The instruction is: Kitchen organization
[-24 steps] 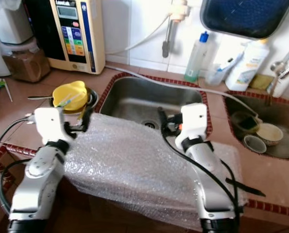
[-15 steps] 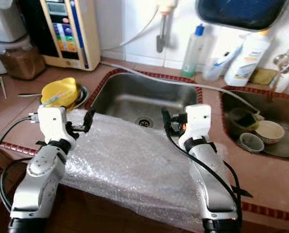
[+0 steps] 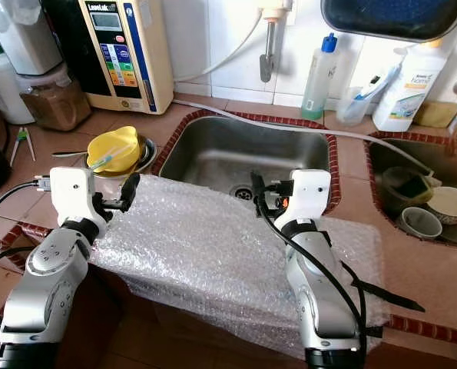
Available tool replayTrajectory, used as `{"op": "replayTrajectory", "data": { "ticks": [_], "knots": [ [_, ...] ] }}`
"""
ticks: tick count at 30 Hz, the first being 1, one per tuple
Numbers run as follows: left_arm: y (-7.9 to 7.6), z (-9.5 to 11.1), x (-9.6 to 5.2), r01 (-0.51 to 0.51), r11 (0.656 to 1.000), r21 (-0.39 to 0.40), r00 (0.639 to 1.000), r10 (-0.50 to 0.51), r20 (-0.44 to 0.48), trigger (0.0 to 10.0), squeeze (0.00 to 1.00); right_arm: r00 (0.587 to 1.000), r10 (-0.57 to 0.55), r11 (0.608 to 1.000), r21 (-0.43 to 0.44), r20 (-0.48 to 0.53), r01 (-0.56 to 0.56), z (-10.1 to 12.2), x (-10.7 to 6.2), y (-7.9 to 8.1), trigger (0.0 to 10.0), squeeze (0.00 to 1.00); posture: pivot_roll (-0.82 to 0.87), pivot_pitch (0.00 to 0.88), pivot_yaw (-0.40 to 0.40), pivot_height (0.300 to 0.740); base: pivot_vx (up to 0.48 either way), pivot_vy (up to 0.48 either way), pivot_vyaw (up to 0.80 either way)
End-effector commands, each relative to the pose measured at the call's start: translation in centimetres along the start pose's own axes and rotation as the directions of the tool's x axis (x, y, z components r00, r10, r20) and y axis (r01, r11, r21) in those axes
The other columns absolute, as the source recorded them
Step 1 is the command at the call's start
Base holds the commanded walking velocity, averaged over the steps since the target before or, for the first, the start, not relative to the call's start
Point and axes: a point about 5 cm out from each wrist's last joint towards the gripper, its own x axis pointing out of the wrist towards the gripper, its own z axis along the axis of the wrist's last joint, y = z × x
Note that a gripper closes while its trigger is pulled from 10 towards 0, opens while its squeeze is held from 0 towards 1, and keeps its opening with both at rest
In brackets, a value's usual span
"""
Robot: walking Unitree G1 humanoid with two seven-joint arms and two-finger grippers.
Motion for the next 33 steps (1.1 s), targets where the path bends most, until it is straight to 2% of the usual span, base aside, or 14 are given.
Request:
{"op": "replayTrajectory", "data": {
  "ticks": [1,3,9,12,15,16,19,24,33],
  "knots": [
    [0.0,0.5,0.0,0.013,1.000,0.011,1.000,-0.014,0.011,10.0,0.00,1.000,-0.020,1.000,0.002,-0.002,0.020,-0.2,-0.1,-0.2,10.0,0.00,0.00,0.021,0.092,0.740,0.000,0.000,0.00],
    [-0.2,0.2,0.0,0.011,1.000,0.007,1.000,-0.011,0.005,10.0,0.00,0.999,-0.043,0.997,-0.058,-0.003,0.042,-0.3,-0.2,-0.3,10.0,0.00,0.00,0.021,0.091,0.740,0.000,0.000,0.00],
    [-0.7,-0.5,-0.5,-0.003,1.000,-0.012,1.000,0.003,-0.013,10.0,0.00,0.999,-0.039,0.992,-0.125,-0.015,0.036,-0.2,-0.2,-0.5,10.0,0.00,-0.02,0.018,0.057,0.740,0.000,0.000,0.00],
    [-0.9,-0.7,-0.8,-0.007,1.000,-0.018,1.000,0.007,-0.018,10.0,0.00,1.000,0.013,0.999,-0.047,-0.017,-0.014,0.1,0.0,-0.1,10.0,0.00,-0.02,0.020,0.032,0.740,0.000,0.000,0.00],
    [-0.6,-0.3,-1.0,-0.042,0.999,-0.003,0.999,0.042,0.018,10.0,0.00,0.998,0.062,0.995,-0.086,0.029,-0.059,0.5,0.1,0.6,10.0,0.00,-0.02,0.023,0.018,0.740,0.000,0.000,0.00],
    [-0.4,-0.2,-1.0,-0.057,0.998,0.005,0.998,0.057,0.030,10.0,0.00,0.996,0.086,0.993,-0.085,0.016,-0.085,0.5,0.1,0.9,10.0,0.00,-0.02,0.023,0.018,0.740,0.000,0.000,0.00],
    [-0.1,0.3,-1.2,-0.100,0.995,0.010,0.993,0.099,0.061,10.0,0.00,0.984,0.178,0.984,-0.021,0.000,-0.178,0.5,-0.2,1.8,10.0,0.00,-0.01,0.018,-0.004,0.740,0.000,0.000,0.00],
    [0.1,0.8,-1.3,-0.136,0.991,0.004,0.987,0.135,0.086,10.0,0.00,0.980,0.199,0.979,-0.050,0.015,-0.198,0.8,-0.2,2.0,10.0,0.00,-0.01,0.016,-0.020,0.740,0.000,0.000,0.00],
    [-0.1,0.9,-1.5,-0.103,0.995,-0.005,0.990,0.103,0.099,10.0,0.00,0.978,0.206,0.977,-0.064,0.029,-0.204,1.1,0.1,1.6,10.0,0.00,-0.01,0.021,-0.019,0.740,0.000,0.000,0.00]
  ]
}}
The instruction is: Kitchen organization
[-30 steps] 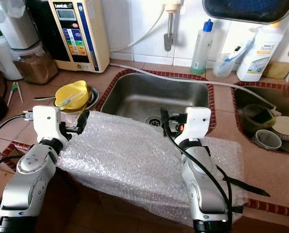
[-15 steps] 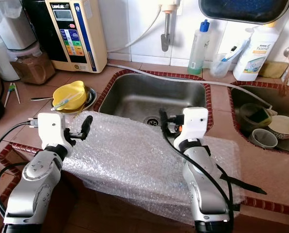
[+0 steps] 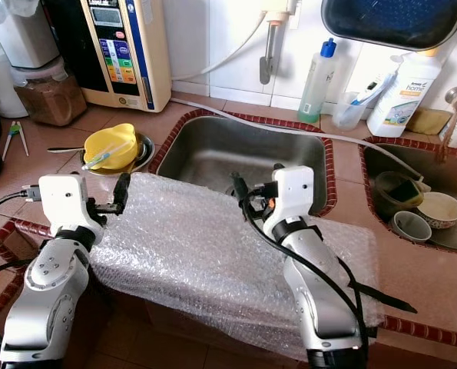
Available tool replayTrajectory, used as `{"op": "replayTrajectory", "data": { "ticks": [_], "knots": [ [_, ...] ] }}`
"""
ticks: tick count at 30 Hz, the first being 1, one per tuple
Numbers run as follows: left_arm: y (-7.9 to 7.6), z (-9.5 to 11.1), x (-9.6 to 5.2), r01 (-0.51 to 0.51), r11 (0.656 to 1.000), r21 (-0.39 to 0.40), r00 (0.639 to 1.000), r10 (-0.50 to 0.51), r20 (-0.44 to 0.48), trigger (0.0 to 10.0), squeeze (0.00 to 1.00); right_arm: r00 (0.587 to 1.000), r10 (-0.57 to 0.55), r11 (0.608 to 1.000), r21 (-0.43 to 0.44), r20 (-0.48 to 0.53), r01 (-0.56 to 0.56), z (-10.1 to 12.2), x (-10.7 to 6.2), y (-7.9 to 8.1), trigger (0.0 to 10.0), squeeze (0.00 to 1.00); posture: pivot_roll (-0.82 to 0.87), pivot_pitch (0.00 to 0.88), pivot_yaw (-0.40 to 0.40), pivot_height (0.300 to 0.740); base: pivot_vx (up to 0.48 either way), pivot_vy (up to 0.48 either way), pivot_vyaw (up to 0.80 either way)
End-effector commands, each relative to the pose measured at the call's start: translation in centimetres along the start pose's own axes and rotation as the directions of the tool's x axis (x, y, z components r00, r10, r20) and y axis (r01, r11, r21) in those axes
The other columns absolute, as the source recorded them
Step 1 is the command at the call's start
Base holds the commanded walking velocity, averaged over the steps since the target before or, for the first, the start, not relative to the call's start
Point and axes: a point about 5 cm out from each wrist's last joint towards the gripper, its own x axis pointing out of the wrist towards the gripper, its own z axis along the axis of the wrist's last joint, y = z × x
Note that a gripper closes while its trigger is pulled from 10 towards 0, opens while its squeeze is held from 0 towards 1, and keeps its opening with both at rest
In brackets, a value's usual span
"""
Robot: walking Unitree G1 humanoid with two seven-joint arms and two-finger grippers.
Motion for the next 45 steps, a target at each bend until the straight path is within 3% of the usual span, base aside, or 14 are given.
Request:
{"op": "replayTrajectory", "data": {
  "ticks": [1,16,33,45],
  "knots": [
    [0.0,0.8,0.1,0.008,1.000,0.001,0.999,-0.008,0.038,10.0,0.00,1.000,0.002,1.000,-0.009,0.021,-0.002,0.5,0.1,-0.2,10.0,0.00,-0.01,0.020,-0.017,0.740,0.247,0.000,0.00],
    [-0.6,0.6,0.1,0.035,0.999,-0.023,0.999,-0.035,0.024,10.0,0.00,0.999,0.018,0.999,-0.030,0.029,-0.017,0.6,0.0,0.0,10.0,0.00,-0.02,0.025,-0.017,0.740,0.245,0.000,0.00],
    [-0.8,0.3,-0.1,0.042,0.998,-0.035,0.999,-0.042,0.011,10.0,0.00,1.000,0.016,0.999,-0.034,0.027,-0.015,0.5,-0.1,-0.1,10.0,0.00,-0.03,0.032,-0.017,0.740,0.000,0.000,0.00],
    [-1.0,0.1,-0.2,0.056,0.998,-0.042,0.998,-0.057,-0.002,10.0,0.00,1.000,0.018,0.999,-0.039,0.024,-0.017,0.5,-0.1,-0.2,10.0,0.00,-0.03,0.034,-0.018,0.740,0.247,0.000,0.00]
  ]
}}
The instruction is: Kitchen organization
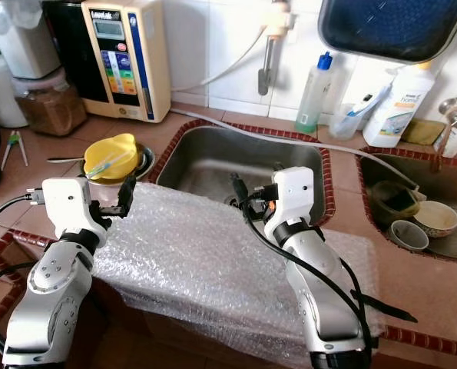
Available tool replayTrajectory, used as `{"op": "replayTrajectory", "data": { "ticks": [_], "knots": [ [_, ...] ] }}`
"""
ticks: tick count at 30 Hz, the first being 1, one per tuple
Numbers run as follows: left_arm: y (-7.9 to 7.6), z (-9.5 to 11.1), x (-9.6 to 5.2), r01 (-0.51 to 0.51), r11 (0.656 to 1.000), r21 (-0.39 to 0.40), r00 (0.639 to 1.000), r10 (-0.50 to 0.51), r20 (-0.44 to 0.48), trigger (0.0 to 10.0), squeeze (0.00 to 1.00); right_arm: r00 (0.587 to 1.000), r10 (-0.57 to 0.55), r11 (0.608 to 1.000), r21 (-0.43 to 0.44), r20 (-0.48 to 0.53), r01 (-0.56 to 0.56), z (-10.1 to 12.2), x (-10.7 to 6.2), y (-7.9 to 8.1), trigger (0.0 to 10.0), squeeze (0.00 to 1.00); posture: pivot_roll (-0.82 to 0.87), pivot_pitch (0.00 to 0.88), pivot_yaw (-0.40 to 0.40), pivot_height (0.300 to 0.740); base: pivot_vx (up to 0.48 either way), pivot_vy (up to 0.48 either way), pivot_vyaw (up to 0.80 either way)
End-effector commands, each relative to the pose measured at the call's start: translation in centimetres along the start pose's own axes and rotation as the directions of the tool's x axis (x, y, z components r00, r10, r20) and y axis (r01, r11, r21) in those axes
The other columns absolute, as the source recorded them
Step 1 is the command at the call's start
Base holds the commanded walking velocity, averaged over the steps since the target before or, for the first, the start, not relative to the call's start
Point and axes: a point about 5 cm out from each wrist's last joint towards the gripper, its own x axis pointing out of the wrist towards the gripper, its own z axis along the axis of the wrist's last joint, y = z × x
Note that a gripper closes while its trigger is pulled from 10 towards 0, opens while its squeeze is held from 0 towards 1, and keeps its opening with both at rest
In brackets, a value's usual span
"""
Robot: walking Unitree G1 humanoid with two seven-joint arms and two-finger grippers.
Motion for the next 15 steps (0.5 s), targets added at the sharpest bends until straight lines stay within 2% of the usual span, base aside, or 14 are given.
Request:
{"op": "replayTrajectory", "data": {
  "ticks": [1,12,15],
  "knots": [
    [-0.16,0.25,-0.11,0.012,1.000,0.002,1.000,-0.012,0.005,10.0,0.00,1.000,-0.002,1.000,-0.011,0.015,0.002,0.33,0.01,-0.03,10.0,0.00,-0.03,0.034,-0.018,0.740,0.247,0.000,0.00],
    [-0.15,0.16,-0.15,0.015,1.000,-0.001,1.000,-0.015,-0.001,10.0,0.00,1.000,-0.004,1.000,-0.012,0.010,0.004,0.21,-0.03,-0.11,10.0,0.00,-0.03,0.036,-0.019,0.740,0.250,0.000,0.00],
    [-0.08,0.11,-0.12,0.013,1.000,0.008,1.000,-0.013,-0.006,10.0,0.00,1.000,-0.005,1.000,-0.012,0.009,0.005,0.18,-0.03,-0.14,10.0,0.00,-0.03,0.034,-0.018,0.740,0.000,0.000,0.00]
  ]
}}
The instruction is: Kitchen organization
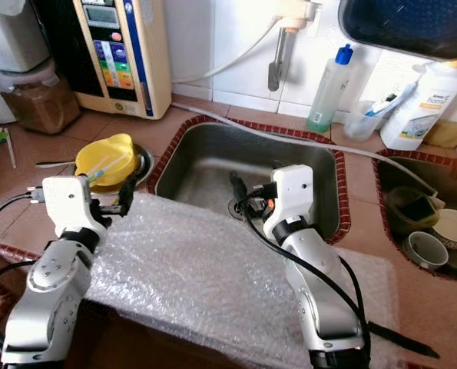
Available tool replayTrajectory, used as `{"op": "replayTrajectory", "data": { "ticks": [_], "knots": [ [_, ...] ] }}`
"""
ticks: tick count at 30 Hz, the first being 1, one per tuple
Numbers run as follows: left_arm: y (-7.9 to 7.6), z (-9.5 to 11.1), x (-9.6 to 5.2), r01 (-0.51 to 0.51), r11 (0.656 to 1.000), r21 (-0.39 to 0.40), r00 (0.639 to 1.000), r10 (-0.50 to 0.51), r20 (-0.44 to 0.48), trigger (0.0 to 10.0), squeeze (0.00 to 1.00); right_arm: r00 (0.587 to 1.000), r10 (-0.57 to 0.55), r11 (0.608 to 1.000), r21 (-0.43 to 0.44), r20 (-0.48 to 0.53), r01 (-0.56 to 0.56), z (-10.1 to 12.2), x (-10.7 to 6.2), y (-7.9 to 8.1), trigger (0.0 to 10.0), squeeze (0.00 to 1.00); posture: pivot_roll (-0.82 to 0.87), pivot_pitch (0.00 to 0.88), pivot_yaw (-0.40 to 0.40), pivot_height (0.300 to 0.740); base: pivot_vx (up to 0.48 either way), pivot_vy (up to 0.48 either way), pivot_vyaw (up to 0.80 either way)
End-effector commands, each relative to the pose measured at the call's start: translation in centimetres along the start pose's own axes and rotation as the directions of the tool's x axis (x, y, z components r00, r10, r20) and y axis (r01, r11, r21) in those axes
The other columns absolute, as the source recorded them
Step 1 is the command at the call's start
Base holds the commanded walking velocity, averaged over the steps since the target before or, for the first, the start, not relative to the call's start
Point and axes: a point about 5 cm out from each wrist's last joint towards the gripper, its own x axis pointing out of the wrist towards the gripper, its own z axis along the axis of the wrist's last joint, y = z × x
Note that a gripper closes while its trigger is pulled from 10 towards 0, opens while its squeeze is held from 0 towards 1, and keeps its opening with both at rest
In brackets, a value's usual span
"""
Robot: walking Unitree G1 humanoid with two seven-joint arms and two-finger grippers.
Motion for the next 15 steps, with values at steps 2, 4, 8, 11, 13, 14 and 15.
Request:
{"op": "replayTrajectory", "data": {
  "ticks": [2,4,8,11,13,14,15],
  "knots": [
    [0.51,-0.01,-0.23,-0.005,1.000,0.005,1.000,0.005,-0.006,10.0,0.00,1.000,0.013,1.000,-0.001,0.022,-0.013,0.48,0.32,0.44,10.0,0.00,-0.03,0.033,-0.016,0.740,0.000,0.000,0.00],
    [0.52,0.01,-0.24,-0.008,1.000,0.000,1.000,0.008,-0.001,10.0,0.00,1.000,0.013,1.000,-0.001,0.022,-0.013,0.46,0.32,0.45,10.0,0.00,-0.03,0.032,-0.015,0.740,0.000,0.000,0.00],
    [0.73,-0.17,-0.32,-0.030,1.000,0.003,0.999,0.030,-0.015,10.0,0.00,1.000,0.014,1.000,-0.002,0.019,-0.014,0.39,0.29,0.49,10.0,0.00,-0.03,0.033,-0.013,0.740,0.000,0.000,0.00],
    [0.78,-0.29,-0.35,-0.033,0.999,-0.001,0.999,0.033,-0.020,10.0,0.00,1.000,0.015,1.000,-0.002,0.018,-0.015,0.37,0.25,0.49,10.0,0.00,-0.03,0.033,-0.016,0.740,0.000,0.000,0.00],
    [0.75,-0.25,-0.35,-0.031,1.000,0.001,0.999,0.031,-0.018,10.0,0.00,1.000,0.015,1.000,-0.003,0.018,-0.015,0.36,0.25,0.48,10.0,0.00,-0.03,0.033,-0.017,0.740,0.000,0.000,0.00],
    [0.66,-0.15,-0.34,-0.027,1.000,0.005,1.000,0.027,-0.013,10.0,0.00,1.000,0.016,1.000,-0.003,0.018,-0.016,0.37,0.26,0.47,10.0,0.00,-0.03,0.033,-0.017,0.740,0.000,0.000,0.00],
    [0.63,-0.13,-0.36,-0.026,1.000,0.006,1.000,0.026,-0.012,10.0,0.00,1.000,0.016,1.000,-0.003,0.018,-0.016,0.37,0.24,0.48,10.0,0.00,-0.03,0.035,-0.017,0.740,0.000,0.000,0.00]
  ]
}}
